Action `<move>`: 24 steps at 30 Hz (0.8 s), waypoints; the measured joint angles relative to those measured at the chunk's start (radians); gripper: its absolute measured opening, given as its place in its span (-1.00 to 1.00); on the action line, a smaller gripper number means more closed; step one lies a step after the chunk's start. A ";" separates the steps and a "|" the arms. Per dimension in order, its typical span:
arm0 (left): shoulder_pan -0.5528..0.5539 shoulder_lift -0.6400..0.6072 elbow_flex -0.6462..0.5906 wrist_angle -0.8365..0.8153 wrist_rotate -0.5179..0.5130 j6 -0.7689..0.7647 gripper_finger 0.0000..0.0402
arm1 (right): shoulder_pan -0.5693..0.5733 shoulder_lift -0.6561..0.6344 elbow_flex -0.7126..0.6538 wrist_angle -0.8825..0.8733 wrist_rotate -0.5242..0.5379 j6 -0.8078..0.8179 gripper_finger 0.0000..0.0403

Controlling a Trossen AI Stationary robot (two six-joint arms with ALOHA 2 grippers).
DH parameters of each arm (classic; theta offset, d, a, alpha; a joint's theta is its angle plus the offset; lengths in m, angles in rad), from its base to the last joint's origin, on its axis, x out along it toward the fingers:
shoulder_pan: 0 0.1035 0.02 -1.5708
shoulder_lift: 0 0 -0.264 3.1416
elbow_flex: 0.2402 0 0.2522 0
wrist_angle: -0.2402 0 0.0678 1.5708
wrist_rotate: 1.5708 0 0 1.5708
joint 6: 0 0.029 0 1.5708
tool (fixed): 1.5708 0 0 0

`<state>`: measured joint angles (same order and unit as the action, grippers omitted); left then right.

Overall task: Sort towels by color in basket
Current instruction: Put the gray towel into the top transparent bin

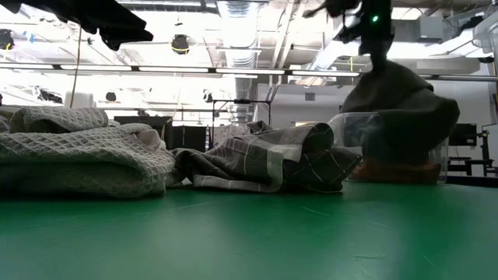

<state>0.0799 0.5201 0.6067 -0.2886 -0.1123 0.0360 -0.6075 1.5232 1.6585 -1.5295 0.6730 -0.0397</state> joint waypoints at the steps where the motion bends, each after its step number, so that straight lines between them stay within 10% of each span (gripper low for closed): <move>1: 0.000 0.000 0.000 -0.004 0.000 -0.006 -0.10 | -0.008 0.023 0.000 -0.001 -0.021 0.025 -0.89; 10: 0.000 0.000 0.000 -0.049 0.000 -0.037 -0.10 | -0.090 0.247 -0.001 -0.005 -0.268 0.267 -0.89; 24: 0.000 -0.060 0.000 -0.111 0.000 -0.088 -0.10 | -0.121 0.314 -0.001 0.135 -0.622 0.141 -0.76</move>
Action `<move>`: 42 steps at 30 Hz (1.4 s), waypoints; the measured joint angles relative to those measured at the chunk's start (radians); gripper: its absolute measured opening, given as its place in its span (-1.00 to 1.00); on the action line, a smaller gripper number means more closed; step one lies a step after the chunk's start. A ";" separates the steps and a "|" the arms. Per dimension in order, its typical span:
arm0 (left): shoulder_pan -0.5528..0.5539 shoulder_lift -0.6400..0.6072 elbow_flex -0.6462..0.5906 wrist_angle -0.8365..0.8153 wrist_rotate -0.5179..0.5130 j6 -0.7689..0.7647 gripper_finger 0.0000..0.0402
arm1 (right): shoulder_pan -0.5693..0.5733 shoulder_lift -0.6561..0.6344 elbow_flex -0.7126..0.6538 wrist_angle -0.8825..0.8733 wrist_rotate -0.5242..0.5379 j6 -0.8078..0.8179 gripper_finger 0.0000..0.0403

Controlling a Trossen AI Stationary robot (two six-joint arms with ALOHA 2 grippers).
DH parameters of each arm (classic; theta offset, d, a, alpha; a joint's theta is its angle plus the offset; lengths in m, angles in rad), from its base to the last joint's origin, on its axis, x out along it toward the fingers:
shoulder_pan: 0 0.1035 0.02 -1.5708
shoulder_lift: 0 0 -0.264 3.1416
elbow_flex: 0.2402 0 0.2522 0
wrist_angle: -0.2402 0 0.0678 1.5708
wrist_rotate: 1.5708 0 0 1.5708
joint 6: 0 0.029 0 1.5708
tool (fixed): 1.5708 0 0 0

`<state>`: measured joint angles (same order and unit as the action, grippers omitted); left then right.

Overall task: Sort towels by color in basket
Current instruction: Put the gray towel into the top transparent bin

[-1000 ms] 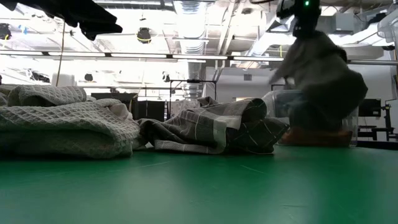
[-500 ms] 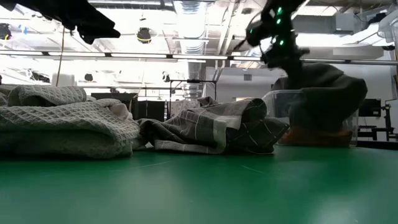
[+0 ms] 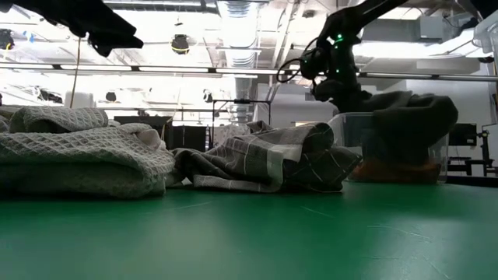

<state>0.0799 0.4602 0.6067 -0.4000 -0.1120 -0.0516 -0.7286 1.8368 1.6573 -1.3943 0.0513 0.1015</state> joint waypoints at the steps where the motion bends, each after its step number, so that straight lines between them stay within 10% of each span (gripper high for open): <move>1: 0.000 -0.004 0.000 -0.002 0.000 -0.004 -0.10 | -0.002 -0.012 0.000 -0.004 0.000 -0.005 -0.72; 9: 0.000 -0.016 0.000 0.000 0.000 -0.013 -0.10 | 0.018 -0.167 0.042 -0.100 0.012 0.016 -0.34; 14: 0.000 -0.016 0.000 0.002 0.000 -0.006 -0.10 | 0.014 -0.278 0.072 -0.162 0.207 0.171 -0.14; 23: 0.000 -0.016 0.000 0.024 0.000 0.039 -0.10 | -0.123 -0.324 -0.051 -0.166 0.366 0.265 -0.17; 33: 0.000 -0.016 0.000 0.042 -0.001 0.090 -0.10 | -0.139 -0.285 -0.495 0.304 0.146 0.181 -0.22; 42: 0.000 -0.016 0.000 0.069 -0.001 0.092 -0.10 | -0.114 -0.278 -0.475 0.269 0.112 0.179 -0.22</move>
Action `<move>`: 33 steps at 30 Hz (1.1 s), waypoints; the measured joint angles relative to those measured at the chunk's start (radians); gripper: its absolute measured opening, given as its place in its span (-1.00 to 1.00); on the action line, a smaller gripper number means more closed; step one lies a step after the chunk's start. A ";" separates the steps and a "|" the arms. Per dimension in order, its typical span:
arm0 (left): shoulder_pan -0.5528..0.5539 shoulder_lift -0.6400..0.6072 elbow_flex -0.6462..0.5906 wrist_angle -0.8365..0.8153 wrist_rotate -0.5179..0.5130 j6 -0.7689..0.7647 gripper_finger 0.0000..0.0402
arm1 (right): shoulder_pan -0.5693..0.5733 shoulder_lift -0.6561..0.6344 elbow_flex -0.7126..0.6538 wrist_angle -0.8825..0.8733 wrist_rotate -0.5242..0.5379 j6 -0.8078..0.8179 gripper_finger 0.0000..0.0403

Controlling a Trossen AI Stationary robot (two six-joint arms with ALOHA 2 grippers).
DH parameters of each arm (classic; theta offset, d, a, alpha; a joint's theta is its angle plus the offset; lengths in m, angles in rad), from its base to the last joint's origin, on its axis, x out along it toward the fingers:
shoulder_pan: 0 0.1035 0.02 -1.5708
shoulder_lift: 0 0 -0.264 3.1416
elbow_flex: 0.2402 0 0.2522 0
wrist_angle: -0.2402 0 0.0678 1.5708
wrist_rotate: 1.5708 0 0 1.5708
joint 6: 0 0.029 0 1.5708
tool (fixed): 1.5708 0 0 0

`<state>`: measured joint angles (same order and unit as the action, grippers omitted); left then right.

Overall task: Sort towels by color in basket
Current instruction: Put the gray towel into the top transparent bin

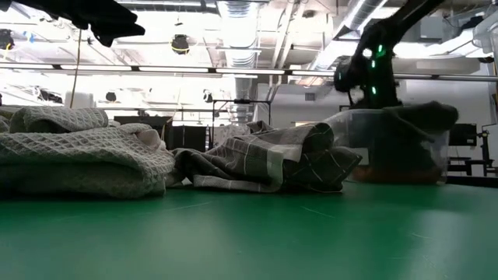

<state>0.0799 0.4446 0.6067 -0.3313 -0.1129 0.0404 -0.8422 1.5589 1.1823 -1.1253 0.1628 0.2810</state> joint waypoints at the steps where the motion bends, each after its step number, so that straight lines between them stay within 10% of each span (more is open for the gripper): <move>1: 0.000 0.000 0.000 0.000 0.000 0.000 -0.10 | 0.000 -0.014 0.017 -0.002 0.000 0.000 -0.22; 13: 0.000 0.000 0.000 -0.021 0.001 -0.010 -0.10 | -0.026 -0.163 0.201 -0.095 0.183 0.051 -0.22; 25: -0.001 0.000 0.000 -0.039 0.004 -0.021 -0.10 | -0.052 0.000 -0.073 0.084 0.179 0.035 -0.22; 33: -0.001 0.000 0.000 -0.011 0.004 -0.011 -0.10 | 0.002 -0.013 0.041 -0.013 0.263 0.034 -0.22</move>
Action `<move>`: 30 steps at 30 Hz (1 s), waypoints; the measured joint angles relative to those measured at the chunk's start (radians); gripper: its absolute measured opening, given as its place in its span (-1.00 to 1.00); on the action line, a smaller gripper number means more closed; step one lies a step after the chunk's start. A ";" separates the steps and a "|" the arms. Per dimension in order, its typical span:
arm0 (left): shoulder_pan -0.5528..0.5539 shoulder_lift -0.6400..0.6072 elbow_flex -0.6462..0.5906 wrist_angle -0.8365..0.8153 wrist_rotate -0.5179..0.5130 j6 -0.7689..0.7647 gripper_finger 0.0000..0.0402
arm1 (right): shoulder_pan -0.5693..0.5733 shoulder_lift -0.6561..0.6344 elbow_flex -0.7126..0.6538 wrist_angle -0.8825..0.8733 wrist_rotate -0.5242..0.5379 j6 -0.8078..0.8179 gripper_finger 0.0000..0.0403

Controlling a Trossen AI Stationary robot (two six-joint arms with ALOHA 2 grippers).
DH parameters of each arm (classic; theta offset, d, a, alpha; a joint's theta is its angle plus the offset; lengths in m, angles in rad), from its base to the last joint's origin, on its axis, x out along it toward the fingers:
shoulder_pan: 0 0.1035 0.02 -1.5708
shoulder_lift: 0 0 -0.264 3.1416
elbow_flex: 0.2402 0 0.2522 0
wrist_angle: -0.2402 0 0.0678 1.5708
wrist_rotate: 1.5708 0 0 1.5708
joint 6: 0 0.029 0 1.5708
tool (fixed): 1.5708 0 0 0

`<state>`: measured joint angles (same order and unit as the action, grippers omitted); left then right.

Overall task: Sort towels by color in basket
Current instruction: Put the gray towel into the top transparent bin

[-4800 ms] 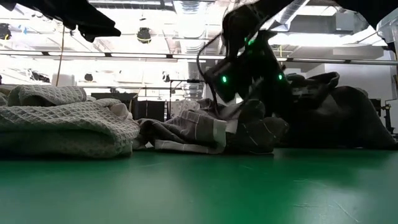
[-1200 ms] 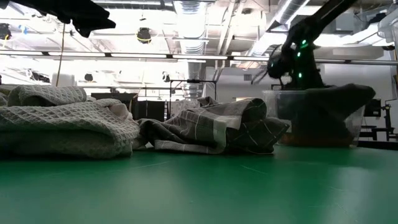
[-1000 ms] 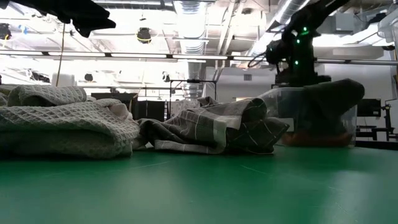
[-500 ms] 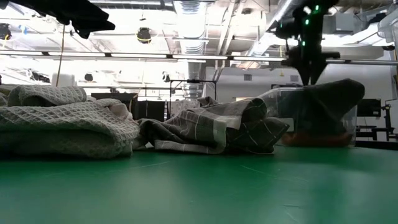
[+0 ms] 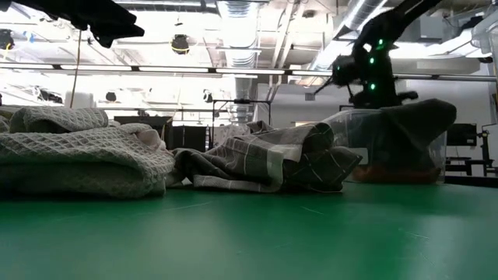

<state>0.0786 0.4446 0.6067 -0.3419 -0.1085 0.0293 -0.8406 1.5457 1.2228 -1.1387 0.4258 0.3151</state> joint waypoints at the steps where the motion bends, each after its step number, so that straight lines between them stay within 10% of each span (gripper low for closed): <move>1: 0.000 0.000 0.000 -0.001 0.000 0.000 -0.10 | -0.004 -0.010 0.026 -0.019 0.009 0.005 -0.22; 30: -0.001 0.000 0.000 -0.023 0.047 -0.042 -0.10 | 0.554 -0.134 0.111 -0.434 0.094 -0.275 -0.22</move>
<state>0.0780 0.4450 0.6067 -0.3647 -0.0619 -0.0130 -0.2871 1.4113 1.3340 -1.5727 0.5202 0.0406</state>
